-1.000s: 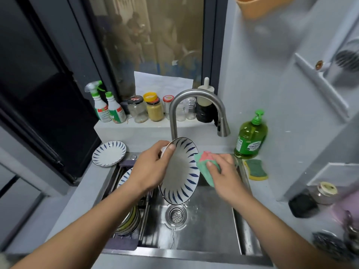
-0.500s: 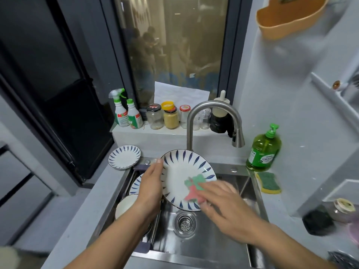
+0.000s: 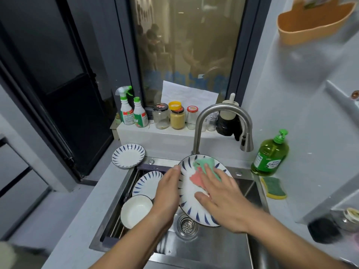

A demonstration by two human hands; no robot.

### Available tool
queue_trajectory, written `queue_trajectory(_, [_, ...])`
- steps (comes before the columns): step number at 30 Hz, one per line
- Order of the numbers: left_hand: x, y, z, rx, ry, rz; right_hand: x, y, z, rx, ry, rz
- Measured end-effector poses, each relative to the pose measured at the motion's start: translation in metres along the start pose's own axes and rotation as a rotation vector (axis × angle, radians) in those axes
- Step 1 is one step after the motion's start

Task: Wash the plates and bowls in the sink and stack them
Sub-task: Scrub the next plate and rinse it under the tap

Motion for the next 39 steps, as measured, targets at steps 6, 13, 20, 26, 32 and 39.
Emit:
queue_trajectory(6, [-0.001, -0.022, 0.005, -0.048, 0.108, 0.084, 0.043, -0.006, 0.004, 0.035, -0.073, 0.344])
queue_trajectory(13, [-0.011, -0.03, 0.017, -0.108, 0.131, 0.081, 0.012, 0.015, 0.011, 0.028, 0.004, 0.4])
queue_trajectory(20, [-0.003, -0.023, 0.002, 0.004, 0.013, 0.074, 0.022, -0.019, 0.009, -0.024, 0.133, 0.343])
queue_trajectory(26, [-0.021, -0.033, 0.012, -0.075, 0.016, -0.048, -0.029, -0.01, 0.017, -0.176, 0.287, 0.129])
queue_trajectory(32, [-0.011, -0.039, 0.009, -0.15, 0.076, -0.084, 0.001, 0.025, -0.02, -0.079, -0.072, 0.127])
queue_trajectory(39, [0.003, -0.028, -0.023, -0.088, 0.106, 0.04, 0.023, -0.028, 0.002, -0.075, -0.369, 0.169])
Point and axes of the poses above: each hand's wrist, its own y-axis away from the middle knuckle, its own z-axis out of the back of the hand, x = y × z, the point moved 5 cm from there along -y, towards the middle knuckle, and after that the axes turned 4 degrees about -x, right-handed, at the moved point
